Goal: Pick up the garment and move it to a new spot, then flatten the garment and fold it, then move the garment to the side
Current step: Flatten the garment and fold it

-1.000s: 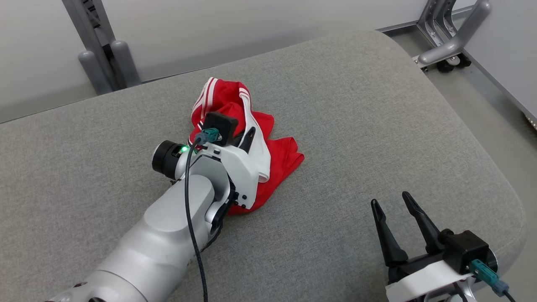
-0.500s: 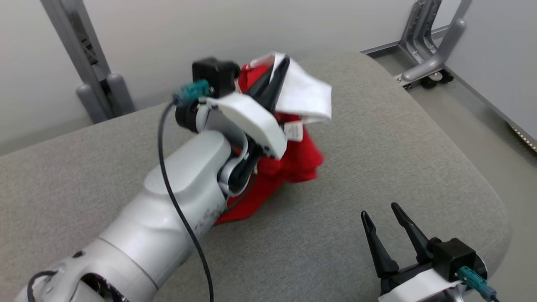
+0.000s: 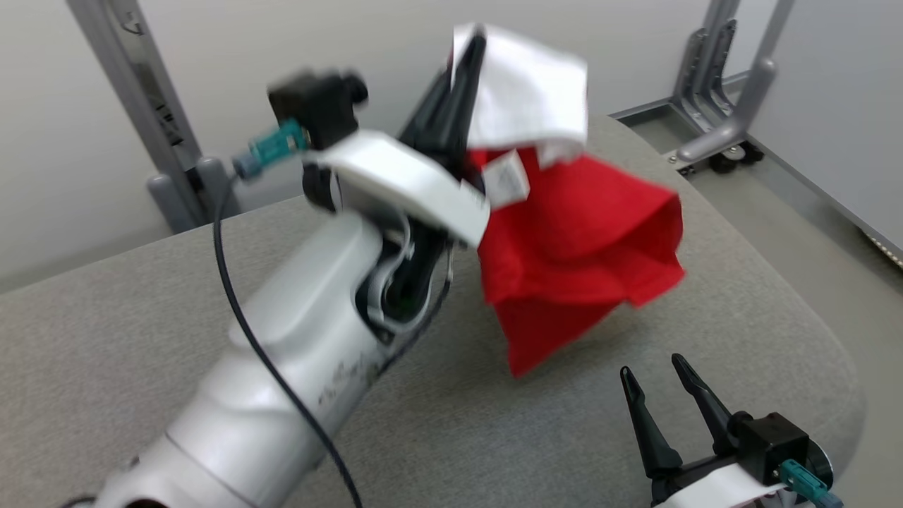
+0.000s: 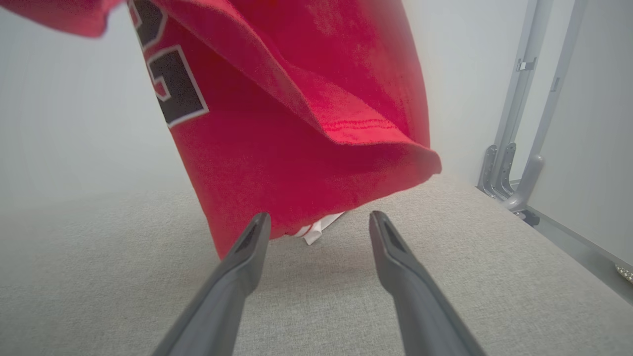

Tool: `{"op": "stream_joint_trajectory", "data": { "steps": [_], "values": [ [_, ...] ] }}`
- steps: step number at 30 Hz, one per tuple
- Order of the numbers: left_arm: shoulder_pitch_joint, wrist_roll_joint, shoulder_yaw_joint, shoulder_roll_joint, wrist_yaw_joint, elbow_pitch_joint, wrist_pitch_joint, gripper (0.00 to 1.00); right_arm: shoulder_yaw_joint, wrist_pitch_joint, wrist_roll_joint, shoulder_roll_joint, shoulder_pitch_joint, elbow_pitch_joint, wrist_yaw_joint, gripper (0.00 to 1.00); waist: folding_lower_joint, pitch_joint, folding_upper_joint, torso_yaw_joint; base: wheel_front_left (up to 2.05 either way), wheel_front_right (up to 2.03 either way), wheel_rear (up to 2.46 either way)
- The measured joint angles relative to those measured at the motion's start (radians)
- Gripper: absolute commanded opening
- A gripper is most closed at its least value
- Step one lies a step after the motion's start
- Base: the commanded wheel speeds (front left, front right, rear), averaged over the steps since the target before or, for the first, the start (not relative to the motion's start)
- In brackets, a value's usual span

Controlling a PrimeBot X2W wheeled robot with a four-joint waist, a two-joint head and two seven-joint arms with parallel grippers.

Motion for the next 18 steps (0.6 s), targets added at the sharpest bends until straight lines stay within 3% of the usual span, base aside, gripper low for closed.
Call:
{"op": "stream_joint_trajectory", "data": {
  "steps": [6,12,18],
  "values": [
    [0.237,0.112,0.04,-0.002,-0.057,0.049,0.0,0.0,-0.026,0.0,0.003,0.0,0.022,-0.004,0.0,1.0,-0.0001,0.003,0.0,0.072,0.0,0.0,0.0],
    [0.447,0.319,0.269,0.005,-0.097,0.089,0.0,0.0,-0.044,0.0,0.003,0.001,0.029,-0.015,0.0,1.0,0.0,0.006,0.0,0.15,0.0,0.0,0.0],
    [0.61,0.457,0.522,0.006,-0.128,0.063,0.0,0.0,-0.054,0.0,-0.003,0.001,0.04,-0.016,0.0,1.0,0.0,0.001,0.0,0.22,0.0,0.0,0.0]
  ]
}}
